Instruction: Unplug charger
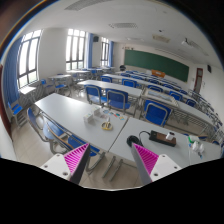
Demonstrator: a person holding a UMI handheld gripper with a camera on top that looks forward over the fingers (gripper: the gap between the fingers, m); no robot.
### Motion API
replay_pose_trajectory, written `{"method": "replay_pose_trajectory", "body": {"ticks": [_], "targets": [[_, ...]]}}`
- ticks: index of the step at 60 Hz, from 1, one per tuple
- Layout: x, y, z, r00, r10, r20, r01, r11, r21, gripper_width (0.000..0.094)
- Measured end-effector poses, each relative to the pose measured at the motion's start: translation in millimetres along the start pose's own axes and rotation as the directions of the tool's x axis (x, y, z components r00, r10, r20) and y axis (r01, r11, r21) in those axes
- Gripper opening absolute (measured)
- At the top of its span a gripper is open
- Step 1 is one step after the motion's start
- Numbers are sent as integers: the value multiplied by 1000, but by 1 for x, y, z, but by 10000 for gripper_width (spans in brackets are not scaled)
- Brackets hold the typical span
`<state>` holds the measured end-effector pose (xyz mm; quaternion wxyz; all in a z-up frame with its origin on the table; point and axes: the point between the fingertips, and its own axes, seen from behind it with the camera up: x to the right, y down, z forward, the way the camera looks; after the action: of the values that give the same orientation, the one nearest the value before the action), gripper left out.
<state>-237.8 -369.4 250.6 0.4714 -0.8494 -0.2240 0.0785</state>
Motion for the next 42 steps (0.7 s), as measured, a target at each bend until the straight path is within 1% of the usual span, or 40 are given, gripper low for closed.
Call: {"method": "replay_pose_trajectory", "body": {"ticks": [2,3,7,18,22,29,34,42], "targets": [[1,2,-10,1000,2,2,-2,1000,-9,852],[2,5,-1,1000,2,2,-2,1000,-12,851],[11,15,-4,1000,3,-2,-3,1000,-26,853],[78,71,25,999,36,-30,-38,996,-85,850],[118,94,40,995,68,-71,-76,991,-107,848],[206,128,79,977,113,-183,-136,984,-116,857],[267,137,117,958,160,-237,-185,979,-88,861],[350,127,182,929,236,-286,-247,969,-3,847]]}}
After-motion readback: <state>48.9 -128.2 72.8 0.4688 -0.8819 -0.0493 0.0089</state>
